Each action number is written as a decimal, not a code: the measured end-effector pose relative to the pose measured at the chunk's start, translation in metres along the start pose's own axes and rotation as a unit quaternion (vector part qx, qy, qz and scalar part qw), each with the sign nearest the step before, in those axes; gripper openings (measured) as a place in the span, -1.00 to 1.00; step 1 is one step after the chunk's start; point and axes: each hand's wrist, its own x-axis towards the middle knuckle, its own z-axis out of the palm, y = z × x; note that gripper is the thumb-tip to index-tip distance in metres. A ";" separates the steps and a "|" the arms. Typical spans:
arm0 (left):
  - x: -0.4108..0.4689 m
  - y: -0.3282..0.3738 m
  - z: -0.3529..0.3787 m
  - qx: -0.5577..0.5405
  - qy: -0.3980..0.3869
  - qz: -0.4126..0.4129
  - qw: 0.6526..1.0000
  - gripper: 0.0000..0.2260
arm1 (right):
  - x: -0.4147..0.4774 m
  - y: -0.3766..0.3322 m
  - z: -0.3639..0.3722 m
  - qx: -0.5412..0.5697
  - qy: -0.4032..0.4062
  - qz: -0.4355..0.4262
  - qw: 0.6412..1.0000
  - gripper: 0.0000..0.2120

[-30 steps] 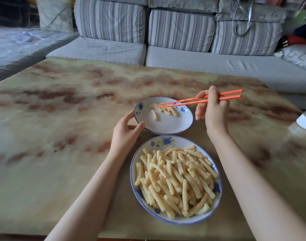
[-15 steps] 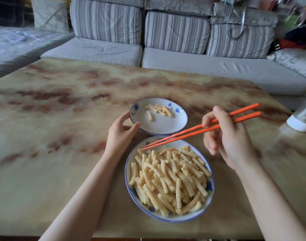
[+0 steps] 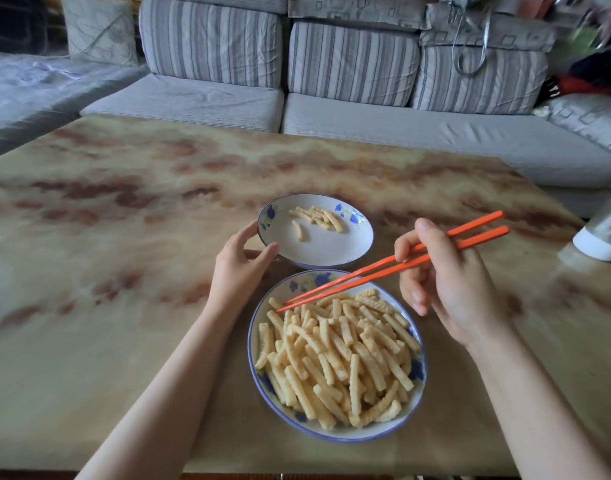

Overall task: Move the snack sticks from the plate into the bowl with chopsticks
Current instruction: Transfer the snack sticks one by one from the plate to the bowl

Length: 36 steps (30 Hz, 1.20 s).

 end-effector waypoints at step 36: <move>0.002 -0.003 0.001 0.001 0.004 0.001 1.000 -0.55 | 0.053 0.018 0.006 0.025 0.162 -0.083 0.983 -0.58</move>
